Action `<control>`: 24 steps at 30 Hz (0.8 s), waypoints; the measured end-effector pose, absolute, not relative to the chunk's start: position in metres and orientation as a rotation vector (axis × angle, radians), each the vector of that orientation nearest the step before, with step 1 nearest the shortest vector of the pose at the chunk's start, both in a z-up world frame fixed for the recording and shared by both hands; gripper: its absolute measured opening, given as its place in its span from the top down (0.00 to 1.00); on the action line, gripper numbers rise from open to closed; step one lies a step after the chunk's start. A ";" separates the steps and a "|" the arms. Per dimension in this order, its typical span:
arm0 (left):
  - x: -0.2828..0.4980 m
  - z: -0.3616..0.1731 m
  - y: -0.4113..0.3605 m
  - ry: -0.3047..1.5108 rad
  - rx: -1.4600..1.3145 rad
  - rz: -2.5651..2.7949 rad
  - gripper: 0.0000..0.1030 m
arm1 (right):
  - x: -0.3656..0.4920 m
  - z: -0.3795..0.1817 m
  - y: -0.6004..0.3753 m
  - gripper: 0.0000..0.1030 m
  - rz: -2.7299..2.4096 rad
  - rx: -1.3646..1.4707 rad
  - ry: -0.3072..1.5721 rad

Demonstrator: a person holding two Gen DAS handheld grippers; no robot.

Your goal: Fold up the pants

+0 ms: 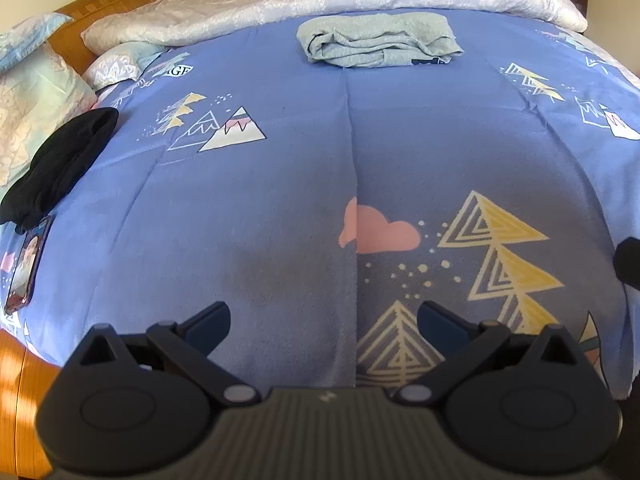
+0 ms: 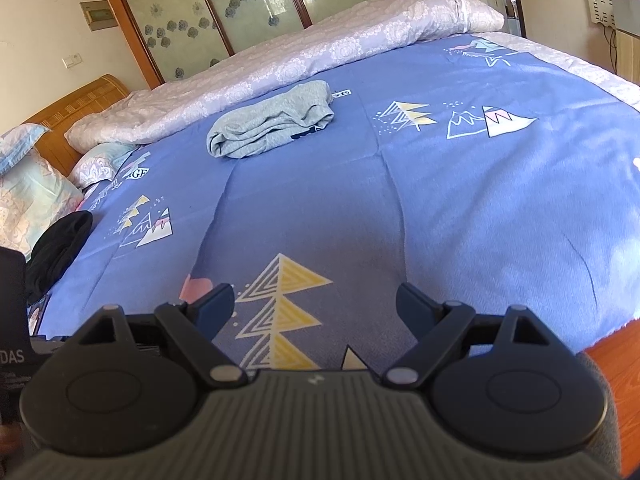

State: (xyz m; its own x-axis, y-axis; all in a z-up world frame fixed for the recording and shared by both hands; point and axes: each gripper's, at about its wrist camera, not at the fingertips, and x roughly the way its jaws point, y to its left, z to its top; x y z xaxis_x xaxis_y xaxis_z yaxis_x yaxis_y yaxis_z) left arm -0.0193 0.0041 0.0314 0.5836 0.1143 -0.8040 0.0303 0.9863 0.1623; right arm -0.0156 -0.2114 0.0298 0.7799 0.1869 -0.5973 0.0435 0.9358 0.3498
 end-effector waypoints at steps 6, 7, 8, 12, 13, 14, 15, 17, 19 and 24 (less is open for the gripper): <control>-0.019 0.029 0.005 0.952 0.172 0.055 0.00 | -0.016 0.030 -0.211 0.13 0.079 0.358 0.678; -0.018 0.029 0.005 0.954 0.172 0.056 0.00 | -0.016 0.030 -0.211 0.13 0.079 0.358 0.679; -0.018 0.028 0.006 0.956 0.171 0.057 0.00 | -0.016 0.029 -0.211 0.13 0.078 0.358 0.680; -0.018 0.027 0.007 0.962 0.168 0.060 0.00 | -0.015 0.030 -0.211 0.13 0.079 0.358 0.682; -0.017 0.027 0.007 0.963 0.167 0.060 0.00 | -0.015 0.030 -0.211 0.13 0.079 0.358 0.682; -0.017 0.027 0.008 0.964 0.167 0.061 0.00 | -0.015 0.030 -0.211 0.13 0.079 0.357 0.683; -0.017 0.027 0.008 0.965 0.166 0.062 0.00 | -0.015 0.030 -0.212 0.13 0.079 0.357 0.684; -0.017 0.026 0.008 0.966 0.165 0.064 0.00 | -0.015 0.029 -0.211 0.13 0.079 0.357 0.686; -0.017 0.026 0.008 0.966 0.164 0.066 0.00 | -0.015 0.029 -0.211 0.13 0.080 0.358 0.688; -0.016 0.024 0.009 0.969 0.167 0.073 0.00 | -0.015 0.029 -0.212 0.13 0.078 0.357 0.689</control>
State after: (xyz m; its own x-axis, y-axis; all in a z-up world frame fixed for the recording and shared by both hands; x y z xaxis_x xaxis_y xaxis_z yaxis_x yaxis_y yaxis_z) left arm -0.0162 0.0092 0.0239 0.5645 0.1362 -0.8141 0.0134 0.9846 0.1740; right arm -0.0149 -0.2116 0.0288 0.7718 0.1867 -0.6079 0.0467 0.9367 0.3470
